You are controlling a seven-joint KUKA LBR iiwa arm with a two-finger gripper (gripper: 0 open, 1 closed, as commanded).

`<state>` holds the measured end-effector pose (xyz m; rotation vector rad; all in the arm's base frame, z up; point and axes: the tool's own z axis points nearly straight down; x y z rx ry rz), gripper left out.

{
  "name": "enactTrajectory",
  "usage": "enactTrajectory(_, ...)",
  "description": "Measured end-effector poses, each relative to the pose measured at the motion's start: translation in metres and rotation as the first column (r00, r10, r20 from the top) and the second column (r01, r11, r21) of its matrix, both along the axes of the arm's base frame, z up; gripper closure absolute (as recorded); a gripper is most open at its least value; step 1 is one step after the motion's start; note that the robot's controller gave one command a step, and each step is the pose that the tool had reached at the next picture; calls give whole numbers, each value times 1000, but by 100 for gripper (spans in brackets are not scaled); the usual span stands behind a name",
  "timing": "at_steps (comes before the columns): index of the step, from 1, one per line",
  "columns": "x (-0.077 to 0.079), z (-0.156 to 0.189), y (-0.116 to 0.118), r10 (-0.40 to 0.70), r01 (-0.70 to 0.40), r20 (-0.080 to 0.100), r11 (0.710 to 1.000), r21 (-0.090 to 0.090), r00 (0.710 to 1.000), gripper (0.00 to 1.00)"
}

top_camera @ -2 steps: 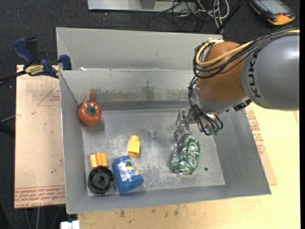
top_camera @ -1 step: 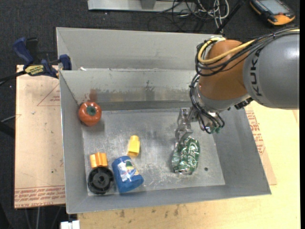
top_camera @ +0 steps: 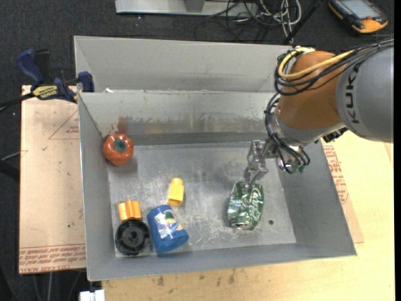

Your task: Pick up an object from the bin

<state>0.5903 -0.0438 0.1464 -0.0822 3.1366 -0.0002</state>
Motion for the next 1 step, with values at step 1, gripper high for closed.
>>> enactTrajectory(1, 24, -25, 7, 47, -47, 4, 999, -1, 999, 100)
